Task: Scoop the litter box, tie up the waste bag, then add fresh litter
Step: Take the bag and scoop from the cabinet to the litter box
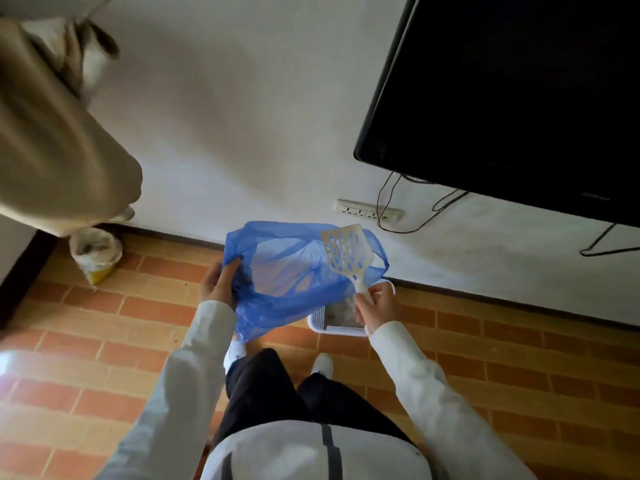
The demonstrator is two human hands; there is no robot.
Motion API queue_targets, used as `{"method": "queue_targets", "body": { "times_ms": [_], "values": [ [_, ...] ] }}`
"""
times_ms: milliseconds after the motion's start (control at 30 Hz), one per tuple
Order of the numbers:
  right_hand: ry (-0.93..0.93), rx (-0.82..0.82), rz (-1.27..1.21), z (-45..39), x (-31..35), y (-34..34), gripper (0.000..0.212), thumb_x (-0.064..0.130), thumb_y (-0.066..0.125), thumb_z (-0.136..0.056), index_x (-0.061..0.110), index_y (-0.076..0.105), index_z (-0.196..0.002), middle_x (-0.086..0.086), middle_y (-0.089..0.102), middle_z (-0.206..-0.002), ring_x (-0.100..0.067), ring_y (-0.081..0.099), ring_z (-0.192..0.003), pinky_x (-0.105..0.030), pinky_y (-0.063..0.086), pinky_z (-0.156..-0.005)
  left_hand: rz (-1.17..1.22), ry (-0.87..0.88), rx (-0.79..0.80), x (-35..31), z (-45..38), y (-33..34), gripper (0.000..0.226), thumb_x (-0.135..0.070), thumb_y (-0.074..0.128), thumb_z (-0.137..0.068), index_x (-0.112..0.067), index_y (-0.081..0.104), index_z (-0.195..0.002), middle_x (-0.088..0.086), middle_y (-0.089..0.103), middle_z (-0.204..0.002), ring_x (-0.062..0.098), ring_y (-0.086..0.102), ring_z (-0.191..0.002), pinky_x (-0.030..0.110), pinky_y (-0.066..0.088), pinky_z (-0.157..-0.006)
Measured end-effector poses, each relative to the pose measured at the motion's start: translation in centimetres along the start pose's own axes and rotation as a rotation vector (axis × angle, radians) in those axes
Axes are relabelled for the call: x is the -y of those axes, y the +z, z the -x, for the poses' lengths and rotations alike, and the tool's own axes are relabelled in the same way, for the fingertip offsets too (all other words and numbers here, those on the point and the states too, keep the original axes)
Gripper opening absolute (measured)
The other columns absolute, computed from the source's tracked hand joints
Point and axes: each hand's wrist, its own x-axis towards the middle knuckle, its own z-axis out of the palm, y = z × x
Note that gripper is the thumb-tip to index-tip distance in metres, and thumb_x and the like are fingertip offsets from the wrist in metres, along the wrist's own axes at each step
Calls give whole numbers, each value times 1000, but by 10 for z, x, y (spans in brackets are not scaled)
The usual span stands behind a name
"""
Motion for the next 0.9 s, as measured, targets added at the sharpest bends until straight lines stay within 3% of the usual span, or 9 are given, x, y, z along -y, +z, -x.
{"method": "queue_targets", "body": {
  "times_ms": [100,233,400,567,667,800,900],
  "values": [
    [2,32,24,-3,-1,-6,22,23,65,-80,28,43,-80,-7,63,-67,-18,55,-48,-28,47,-52,30,20,-59,5,12,1,16,-10,60,-87,-18,67,-74,-10,65,-56,10,59,-55,30,44,-66],
    [-6,48,35,-4,0,-7,20,24,66,-75,25,47,-81,-13,66,-72,-18,57,-47,-26,46,-49,100,6,-123,8,26,0,16,-15,64,-85,-21,71,-72,-8,69,-62,13,62,-62,30,48,-68],
    [-8,90,103,-4,0,-4,22,30,66,-78,27,46,-87,-12,68,-84,-24,65,-62,-29,53,-54,135,-30,-153,8,39,1,16,-15,67,-81,-22,72,-67,-8,68,-62,14,64,-60,28,50,-66],
    [-22,111,178,-4,1,-1,27,30,64,-82,20,46,-99,-11,67,-87,-31,66,-78,-44,58,-73,188,-40,-182,12,45,0,8,-12,65,-83,-17,69,-78,-7,69,-61,13,65,-59,22,53,-58],
    [-23,120,178,-6,-1,0,27,27,64,-83,17,47,-101,-12,67,-87,-30,65,-75,-44,58,-73,199,-59,-238,15,47,-3,6,-11,66,-82,-16,68,-79,-5,67,-62,16,62,-63,25,51,-61],
    [-44,142,173,-14,-7,-6,24,26,66,-82,21,46,-95,-12,68,-83,-19,61,-57,-38,58,-64,243,-51,-286,22,49,-6,9,-12,65,-82,-19,68,-76,-8,68,-58,11,62,-53,20,49,-53],
    [-53,199,197,-26,-11,-14,24,28,67,-83,24,46,-93,-12,70,-87,-20,64,-60,-39,59,-66,261,-40,-335,35,50,-5,7,-14,66,-82,-19,69,-78,-6,67,-60,14,60,-57,22,48,-56]
  ]
}}
